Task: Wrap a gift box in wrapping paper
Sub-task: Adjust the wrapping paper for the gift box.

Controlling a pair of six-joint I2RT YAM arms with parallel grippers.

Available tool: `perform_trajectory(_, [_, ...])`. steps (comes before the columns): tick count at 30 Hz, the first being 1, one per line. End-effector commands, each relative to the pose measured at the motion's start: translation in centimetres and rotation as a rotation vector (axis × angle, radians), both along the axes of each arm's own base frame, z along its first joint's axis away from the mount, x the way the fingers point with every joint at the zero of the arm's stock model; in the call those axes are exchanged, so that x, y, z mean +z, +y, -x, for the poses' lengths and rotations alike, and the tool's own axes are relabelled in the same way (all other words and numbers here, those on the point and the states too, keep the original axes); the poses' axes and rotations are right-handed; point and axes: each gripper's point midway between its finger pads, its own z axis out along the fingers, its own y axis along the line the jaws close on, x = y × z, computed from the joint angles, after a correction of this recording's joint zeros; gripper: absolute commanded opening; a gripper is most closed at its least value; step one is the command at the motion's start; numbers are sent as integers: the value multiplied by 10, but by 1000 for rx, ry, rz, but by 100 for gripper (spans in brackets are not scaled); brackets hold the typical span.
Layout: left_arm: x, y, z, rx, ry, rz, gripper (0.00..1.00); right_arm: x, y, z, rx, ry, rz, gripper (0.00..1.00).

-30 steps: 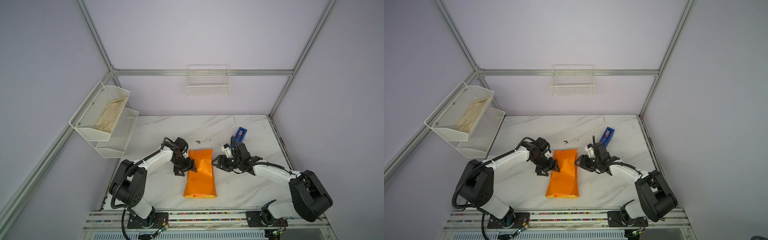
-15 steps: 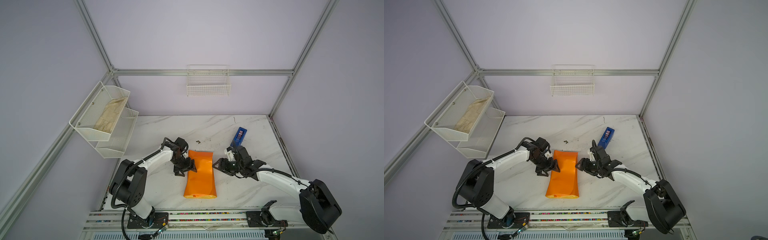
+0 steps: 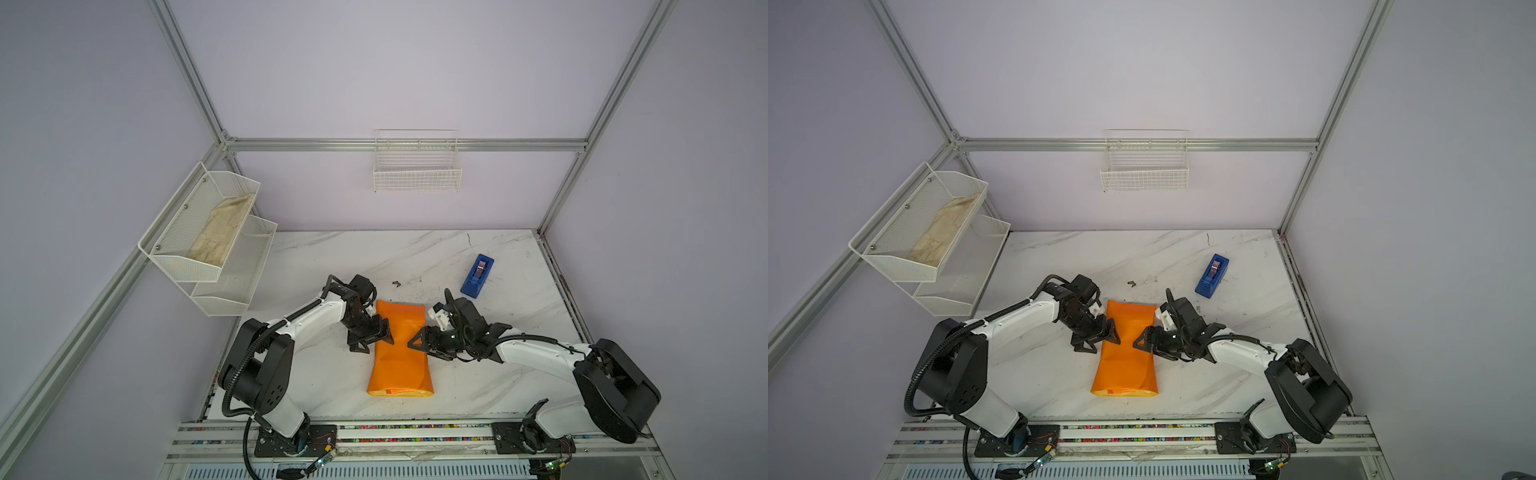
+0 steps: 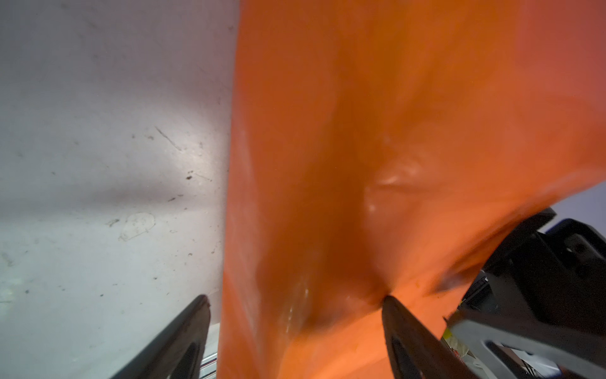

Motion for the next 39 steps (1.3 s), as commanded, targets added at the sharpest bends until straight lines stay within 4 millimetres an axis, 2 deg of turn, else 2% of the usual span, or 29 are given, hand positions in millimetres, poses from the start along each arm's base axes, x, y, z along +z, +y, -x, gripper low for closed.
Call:
perform_trajectory(1, [-13, 8, 0, 32, 13, -59, 81, 13, 10, -10, -3, -35, -37, 72])
perform_trajectory(5, [-9, 4, -2, 39, 5, -44, 81, 9, 10, -11, 1, -29, -18, 53])
perform_trajectory(8, [0, 2, -4, 45, -13, -28, 81, 7, 8, -10, 5, -28, -5, 45])
perform_trajectory(13, [23, 4, -15, 64, -96, -24, 82, 0, 6, -8, 12, -14, 16, 39])
perform_trajectory(18, [34, 19, -18, 87, -149, -86, 83, -1, 5, -6, 7, -4, 21, 38])
perform_trajectory(22, [23, 26, -12, 94, -125, -94, 84, -3, 3, -6, 1, 2, 27, 37])
perform_trajectory(29, [1, 6, -5, 76, -73, 30, 81, 0, 8, -5, 6, 12, 5, 26])
perform_trajectory(30, [-2, 6, -4, 73, -65, 26, 81, 2, 9, -4, 10, 13, -7, 27])
perform_trajectory(34, [-16, 11, 3, 66, -27, -4, 80, 19, 8, -5, 10, -9, -17, 49])
perform_trajectory(39, [-22, 15, 6, 63, -9, -28, 79, 31, -9, -23, -74, -46, 11, 53])
